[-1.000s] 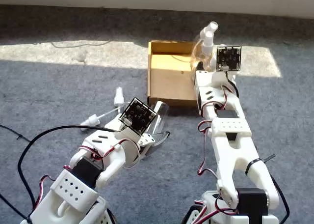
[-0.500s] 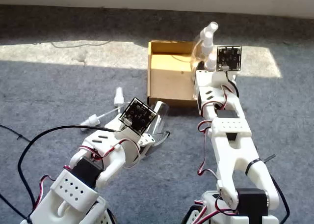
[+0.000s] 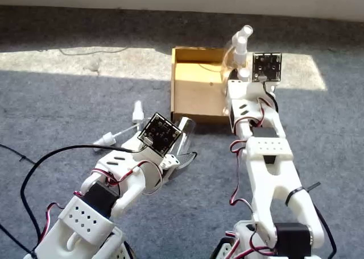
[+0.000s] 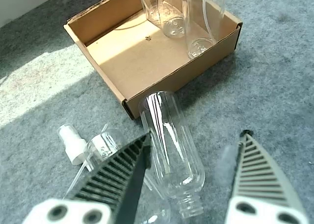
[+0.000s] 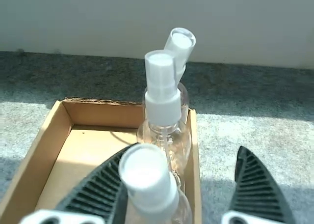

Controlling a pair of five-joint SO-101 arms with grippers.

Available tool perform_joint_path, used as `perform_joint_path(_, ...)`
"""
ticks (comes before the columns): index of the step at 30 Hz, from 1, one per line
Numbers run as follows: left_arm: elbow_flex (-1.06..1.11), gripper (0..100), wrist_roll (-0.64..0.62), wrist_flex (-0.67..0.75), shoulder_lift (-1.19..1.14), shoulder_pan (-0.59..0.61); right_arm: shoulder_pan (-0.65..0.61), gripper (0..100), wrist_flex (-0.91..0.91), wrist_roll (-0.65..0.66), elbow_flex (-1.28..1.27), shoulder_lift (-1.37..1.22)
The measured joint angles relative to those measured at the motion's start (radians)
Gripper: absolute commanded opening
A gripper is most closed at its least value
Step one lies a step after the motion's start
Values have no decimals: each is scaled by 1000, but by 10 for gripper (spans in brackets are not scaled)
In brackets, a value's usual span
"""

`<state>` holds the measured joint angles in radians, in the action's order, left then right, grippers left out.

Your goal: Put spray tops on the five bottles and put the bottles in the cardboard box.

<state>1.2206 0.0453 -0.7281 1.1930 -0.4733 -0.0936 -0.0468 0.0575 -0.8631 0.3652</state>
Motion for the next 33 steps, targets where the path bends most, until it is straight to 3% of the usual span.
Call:
perform_joint_path(6,0,256,0,0,0,0,0,253,196,0,54,149)
perform_joint_path(19,0,256,0,0,0,17,-21,253,617,-25,416,302)
perform_joint_path(23,-114,256,0,-29,-2,210,-123,253,802,-29,466,304)
perform_joint_path(29,-476,256,25,-325,-118,628,-334,253,1048,-29,471,305)
perform_joint_path(33,-740,259,115,-479,-350,815,-480,253,1111,-35,405,305)
